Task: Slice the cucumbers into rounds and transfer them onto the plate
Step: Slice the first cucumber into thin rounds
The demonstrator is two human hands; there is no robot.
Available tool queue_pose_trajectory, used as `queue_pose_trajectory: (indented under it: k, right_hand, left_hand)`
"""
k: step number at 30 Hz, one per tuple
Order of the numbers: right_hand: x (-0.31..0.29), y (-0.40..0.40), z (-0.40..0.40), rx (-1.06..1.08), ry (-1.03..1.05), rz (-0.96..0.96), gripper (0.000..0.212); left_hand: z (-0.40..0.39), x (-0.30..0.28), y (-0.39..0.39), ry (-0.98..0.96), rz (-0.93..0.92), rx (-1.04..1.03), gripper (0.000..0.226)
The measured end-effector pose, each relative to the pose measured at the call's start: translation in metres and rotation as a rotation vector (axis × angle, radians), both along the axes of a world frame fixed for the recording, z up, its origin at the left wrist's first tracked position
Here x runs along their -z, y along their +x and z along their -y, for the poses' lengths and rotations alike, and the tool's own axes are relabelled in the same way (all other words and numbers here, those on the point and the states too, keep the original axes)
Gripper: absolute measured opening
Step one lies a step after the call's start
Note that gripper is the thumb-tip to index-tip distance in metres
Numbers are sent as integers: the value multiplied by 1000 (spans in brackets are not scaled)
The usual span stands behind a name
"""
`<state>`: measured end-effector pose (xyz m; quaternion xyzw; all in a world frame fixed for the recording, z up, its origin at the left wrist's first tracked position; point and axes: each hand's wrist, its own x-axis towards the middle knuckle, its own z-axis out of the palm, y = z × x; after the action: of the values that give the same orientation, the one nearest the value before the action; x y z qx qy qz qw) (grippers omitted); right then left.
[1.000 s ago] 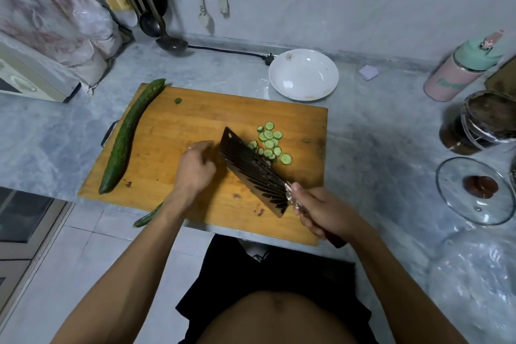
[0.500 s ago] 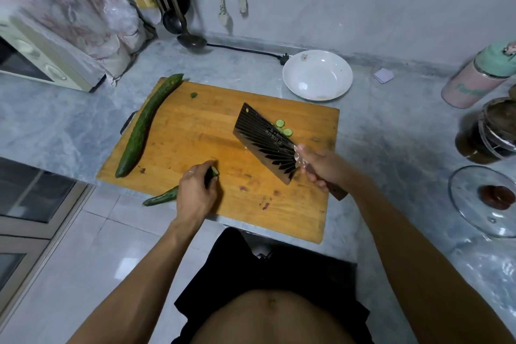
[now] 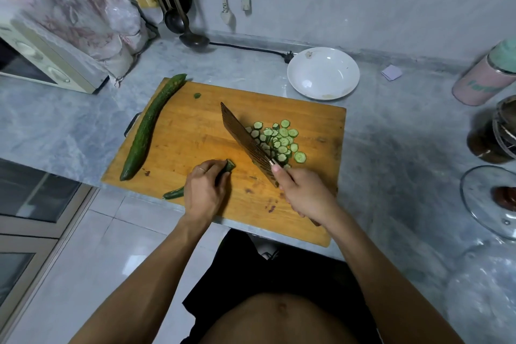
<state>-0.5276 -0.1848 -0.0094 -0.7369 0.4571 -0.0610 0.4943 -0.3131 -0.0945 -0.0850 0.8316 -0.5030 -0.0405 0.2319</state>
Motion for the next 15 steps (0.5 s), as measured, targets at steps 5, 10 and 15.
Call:
queue_pose_trajectory:
  k: [5,10,15]
  right_hand:
    - [-6,9,-18,-98,-100,-46,53]
    - [-3,13,-31,-131,-175,-92,54]
    - [-10,12,-38,-170,-216,-129,50]
  left_hand:
    - [2,8,2,-82,-21,-5,24]
    - [1,14,6,-152,-3,54,27]
    - [1,19,10,-169,49,70,36]
